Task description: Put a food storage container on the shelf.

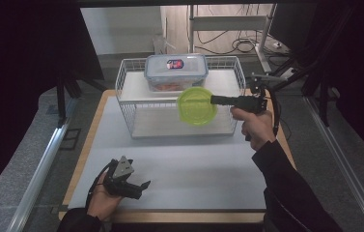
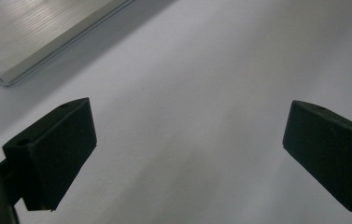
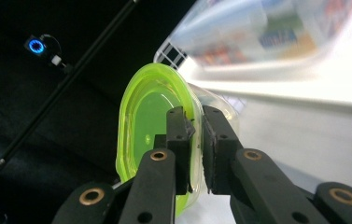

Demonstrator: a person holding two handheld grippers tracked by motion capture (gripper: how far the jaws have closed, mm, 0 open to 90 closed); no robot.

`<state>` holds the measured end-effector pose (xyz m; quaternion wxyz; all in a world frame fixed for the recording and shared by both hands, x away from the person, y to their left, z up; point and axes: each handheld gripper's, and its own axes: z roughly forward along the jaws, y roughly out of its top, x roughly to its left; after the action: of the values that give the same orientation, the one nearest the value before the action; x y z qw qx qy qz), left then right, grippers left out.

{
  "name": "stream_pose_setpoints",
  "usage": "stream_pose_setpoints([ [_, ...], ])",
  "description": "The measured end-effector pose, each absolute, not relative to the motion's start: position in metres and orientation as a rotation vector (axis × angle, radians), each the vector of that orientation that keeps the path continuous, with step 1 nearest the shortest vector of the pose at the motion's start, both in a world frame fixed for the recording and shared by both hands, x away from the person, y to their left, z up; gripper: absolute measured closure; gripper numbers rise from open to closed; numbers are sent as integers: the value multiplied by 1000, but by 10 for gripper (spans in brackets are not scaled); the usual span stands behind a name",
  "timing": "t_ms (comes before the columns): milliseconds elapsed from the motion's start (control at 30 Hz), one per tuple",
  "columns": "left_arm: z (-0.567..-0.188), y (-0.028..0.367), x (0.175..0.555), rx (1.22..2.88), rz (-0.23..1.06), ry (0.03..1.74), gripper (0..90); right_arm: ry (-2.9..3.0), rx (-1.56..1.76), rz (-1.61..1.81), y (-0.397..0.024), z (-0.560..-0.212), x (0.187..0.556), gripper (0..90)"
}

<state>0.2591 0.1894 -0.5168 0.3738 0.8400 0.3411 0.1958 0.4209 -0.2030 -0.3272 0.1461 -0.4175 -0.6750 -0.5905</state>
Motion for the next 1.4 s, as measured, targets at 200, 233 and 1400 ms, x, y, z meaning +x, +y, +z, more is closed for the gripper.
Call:
stream_pose_setpoints([
  [200, -517, 189, 259, 2144, 497, 875, 27, -1947, -1205, -1745, -198, -294, 431, 823],
  [233, -517, 189, 259, 2145, 497, 875, 27, -1950, -1209, -1748, -197, -289, 433, 823],
  [1400, -515, 191, 258, 2103, 464, 850, 27, -1950, -1515, -1704, -120, -244, 529, 823],
])
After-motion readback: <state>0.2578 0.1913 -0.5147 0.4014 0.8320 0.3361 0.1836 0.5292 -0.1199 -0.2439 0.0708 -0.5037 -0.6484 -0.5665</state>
